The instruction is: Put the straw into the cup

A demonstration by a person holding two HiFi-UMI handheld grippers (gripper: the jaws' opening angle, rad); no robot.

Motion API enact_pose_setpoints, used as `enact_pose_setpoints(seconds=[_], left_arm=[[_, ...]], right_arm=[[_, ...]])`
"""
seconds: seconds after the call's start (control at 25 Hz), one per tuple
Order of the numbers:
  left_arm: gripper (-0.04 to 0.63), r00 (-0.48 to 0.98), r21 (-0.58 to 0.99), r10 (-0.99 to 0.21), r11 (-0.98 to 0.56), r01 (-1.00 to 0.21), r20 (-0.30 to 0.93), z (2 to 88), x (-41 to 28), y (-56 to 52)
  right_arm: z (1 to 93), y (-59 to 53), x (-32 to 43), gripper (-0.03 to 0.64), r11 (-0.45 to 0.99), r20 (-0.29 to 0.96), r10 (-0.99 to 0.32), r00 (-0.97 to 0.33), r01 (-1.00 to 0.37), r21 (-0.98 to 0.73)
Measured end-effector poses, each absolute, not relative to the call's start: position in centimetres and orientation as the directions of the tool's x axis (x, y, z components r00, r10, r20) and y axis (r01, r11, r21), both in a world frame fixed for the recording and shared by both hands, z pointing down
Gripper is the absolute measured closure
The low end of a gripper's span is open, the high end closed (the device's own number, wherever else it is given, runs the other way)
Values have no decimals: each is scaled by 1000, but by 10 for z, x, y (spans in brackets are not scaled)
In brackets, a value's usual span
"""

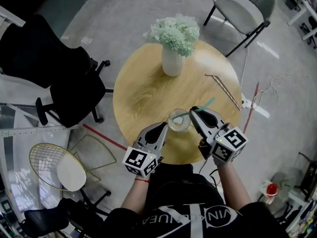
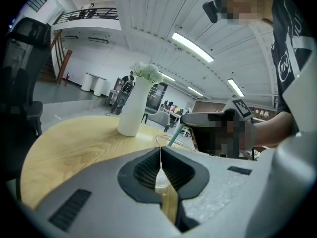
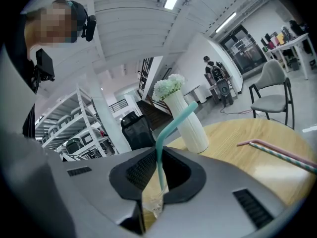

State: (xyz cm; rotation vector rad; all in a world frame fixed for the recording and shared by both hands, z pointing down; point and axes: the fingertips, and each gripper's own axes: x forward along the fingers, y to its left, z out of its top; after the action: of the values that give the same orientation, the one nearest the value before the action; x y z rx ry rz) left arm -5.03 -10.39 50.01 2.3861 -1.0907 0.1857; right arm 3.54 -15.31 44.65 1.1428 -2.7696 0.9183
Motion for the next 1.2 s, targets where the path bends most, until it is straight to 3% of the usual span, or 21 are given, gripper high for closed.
enact_pose_setpoints(seconds=[0.64, 1.2], left_arm=[[583, 653, 388, -684, -533, -752, 326, 501, -60, -97], [583, 660, 399, -677, -535, -745, 326, 500, -57, -85]], right_arm=[[470, -142, 32, 586, 543, 286, -622, -729, -665, -513], [482, -130, 36, 529, 530, 335, -603, -724, -678, -509]])
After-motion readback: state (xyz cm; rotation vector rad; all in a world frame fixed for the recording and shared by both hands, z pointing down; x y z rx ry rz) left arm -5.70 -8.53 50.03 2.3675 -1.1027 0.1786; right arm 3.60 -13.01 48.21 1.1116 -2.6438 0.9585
